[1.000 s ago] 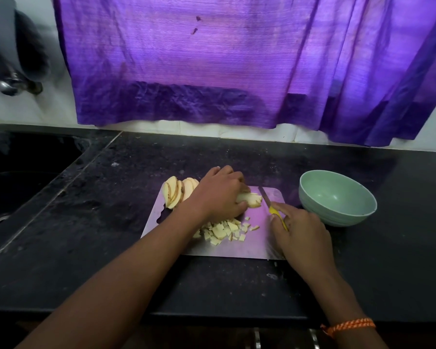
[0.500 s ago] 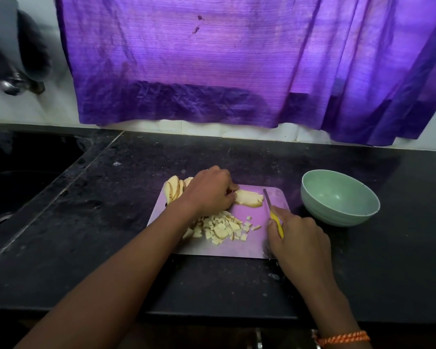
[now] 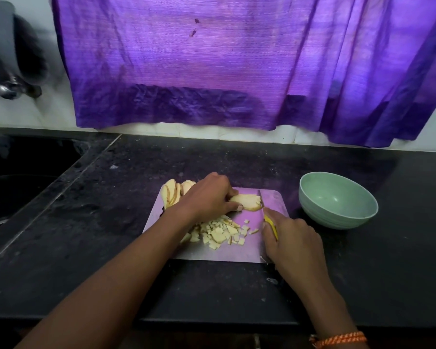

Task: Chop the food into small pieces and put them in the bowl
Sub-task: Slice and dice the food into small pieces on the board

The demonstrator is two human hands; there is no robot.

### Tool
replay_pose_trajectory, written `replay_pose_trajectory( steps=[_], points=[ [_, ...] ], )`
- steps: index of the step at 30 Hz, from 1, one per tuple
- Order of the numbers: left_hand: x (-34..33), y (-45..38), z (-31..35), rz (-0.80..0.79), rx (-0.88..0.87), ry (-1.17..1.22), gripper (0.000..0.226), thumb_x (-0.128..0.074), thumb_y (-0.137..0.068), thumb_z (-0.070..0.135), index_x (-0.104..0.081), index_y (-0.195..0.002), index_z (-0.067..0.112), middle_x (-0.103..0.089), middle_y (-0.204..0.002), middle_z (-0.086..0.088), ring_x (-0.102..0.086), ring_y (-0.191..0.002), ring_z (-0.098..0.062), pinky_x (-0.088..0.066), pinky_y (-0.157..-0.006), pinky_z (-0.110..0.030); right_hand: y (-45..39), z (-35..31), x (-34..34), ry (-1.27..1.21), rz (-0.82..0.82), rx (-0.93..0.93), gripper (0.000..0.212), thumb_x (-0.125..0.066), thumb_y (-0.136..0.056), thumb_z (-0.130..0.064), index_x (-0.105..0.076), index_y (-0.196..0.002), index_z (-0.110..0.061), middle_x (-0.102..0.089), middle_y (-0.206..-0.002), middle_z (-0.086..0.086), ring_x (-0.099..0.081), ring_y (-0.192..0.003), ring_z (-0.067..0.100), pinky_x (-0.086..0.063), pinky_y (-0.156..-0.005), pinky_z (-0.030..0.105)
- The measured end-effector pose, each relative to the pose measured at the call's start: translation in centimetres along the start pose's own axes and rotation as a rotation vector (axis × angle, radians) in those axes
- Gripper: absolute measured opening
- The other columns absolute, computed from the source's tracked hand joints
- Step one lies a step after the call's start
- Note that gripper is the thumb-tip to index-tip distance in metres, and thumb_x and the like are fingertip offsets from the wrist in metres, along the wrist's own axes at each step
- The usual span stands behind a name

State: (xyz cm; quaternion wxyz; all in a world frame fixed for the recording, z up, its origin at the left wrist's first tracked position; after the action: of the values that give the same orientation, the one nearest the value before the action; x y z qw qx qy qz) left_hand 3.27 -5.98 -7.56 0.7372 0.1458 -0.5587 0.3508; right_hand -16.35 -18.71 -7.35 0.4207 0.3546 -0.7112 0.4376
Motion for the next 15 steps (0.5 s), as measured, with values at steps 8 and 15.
replay_pose_trajectory(
  steps=[8,15],
  points=[
    [-0.22,0.24,0.54,0.022,0.005,-0.006,0.044,-0.077,-0.093,0.054,-0.078,-0.107,0.012,-0.068,-0.112,-0.001,-0.057,-0.107,-0.017,-0.053,-0.078,-0.040,-0.33,-0.17,0.17,0.028,-0.039,0.006,0.044,-0.036,-0.107,-0.042,-0.044,-0.150,-0.039,-0.070,-0.104,0.007,-0.064,-0.094,0.032,-0.035,-0.069,0.037],
    [0.63,0.06,0.21,0.038,-0.020,0.007,0.052,-0.079,-0.091,0.054,-0.074,-0.133,0.023,-0.069,-0.123,0.007,-0.056,-0.106,-0.011,-0.044,-0.076,-0.034,-0.18,-0.46,0.14,0.096,-0.049,-0.019,0.044,-0.032,-0.107,-0.040,-0.039,-0.150,-0.039,-0.068,-0.103,0.007,-0.065,-0.092,0.033,-0.046,-0.070,0.040]
  ],
)
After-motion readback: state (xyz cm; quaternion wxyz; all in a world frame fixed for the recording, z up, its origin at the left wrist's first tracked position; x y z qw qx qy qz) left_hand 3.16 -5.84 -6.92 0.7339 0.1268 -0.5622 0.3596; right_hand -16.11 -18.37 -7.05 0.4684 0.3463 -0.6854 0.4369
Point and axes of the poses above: each hand's wrist, its own y-axis away from the middle knuckle, its own x-axis out of the back of the hand, z = x × y, the point moved 1 cm from there along -y, towards the middle knuckle
